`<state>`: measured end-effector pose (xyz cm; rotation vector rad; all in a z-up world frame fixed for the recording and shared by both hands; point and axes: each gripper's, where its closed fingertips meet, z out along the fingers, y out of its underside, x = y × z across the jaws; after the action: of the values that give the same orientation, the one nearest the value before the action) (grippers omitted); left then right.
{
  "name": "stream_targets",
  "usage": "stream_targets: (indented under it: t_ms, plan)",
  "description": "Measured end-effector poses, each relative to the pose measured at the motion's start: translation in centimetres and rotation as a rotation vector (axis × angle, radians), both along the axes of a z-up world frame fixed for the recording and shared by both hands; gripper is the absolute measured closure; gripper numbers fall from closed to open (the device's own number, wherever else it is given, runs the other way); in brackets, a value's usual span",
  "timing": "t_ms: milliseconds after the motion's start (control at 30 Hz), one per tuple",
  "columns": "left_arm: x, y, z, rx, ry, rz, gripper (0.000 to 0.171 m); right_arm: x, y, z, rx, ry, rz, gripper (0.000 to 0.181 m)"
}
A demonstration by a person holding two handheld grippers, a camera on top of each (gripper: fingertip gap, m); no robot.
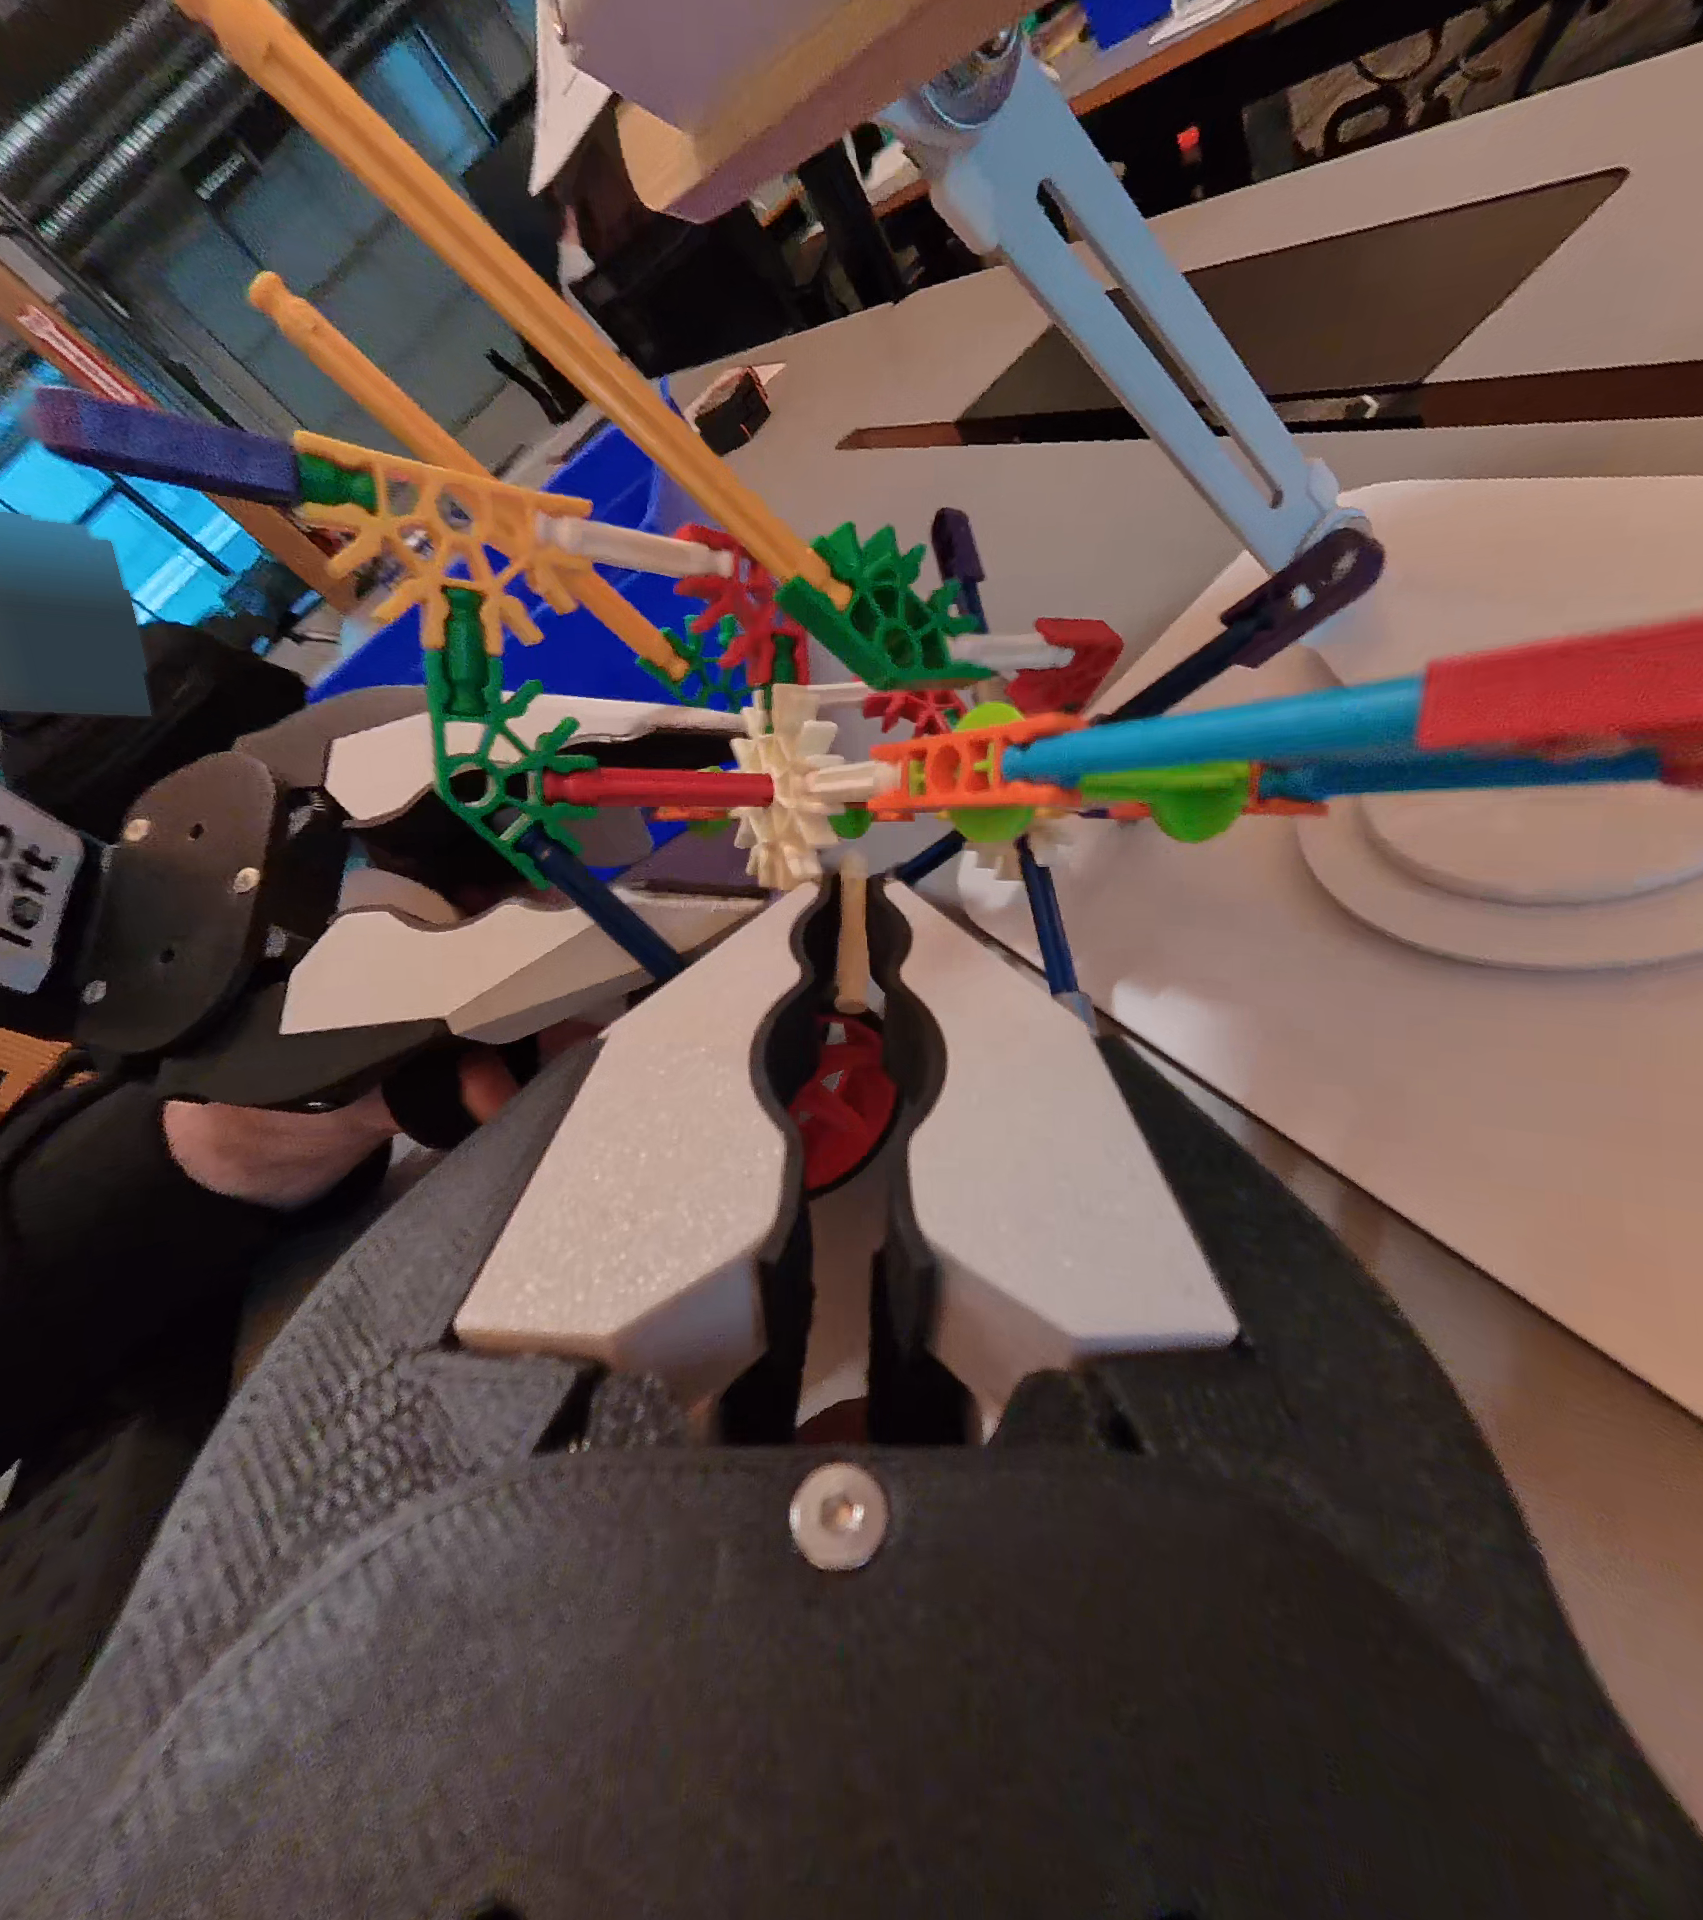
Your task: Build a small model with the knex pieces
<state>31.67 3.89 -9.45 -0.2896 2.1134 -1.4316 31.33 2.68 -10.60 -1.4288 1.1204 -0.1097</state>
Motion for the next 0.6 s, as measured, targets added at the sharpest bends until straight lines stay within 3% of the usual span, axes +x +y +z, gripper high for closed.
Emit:
stream_targets:
  t_ms: [267, 600]
  plan:
    - [-0.1, -0.3, -0.5, 0.041, 0.005, 0.009, 0.135, -0.5, -1.3, 0.5, -0.112, -0.01, -0.018, 0.179]
    - [0.0, -0.2, -0.4, 0.068, -0.04, 0.004, 0.132, -0.7, 0.1, 2.9, -0.005, -0.107, -0.016, 0.179]
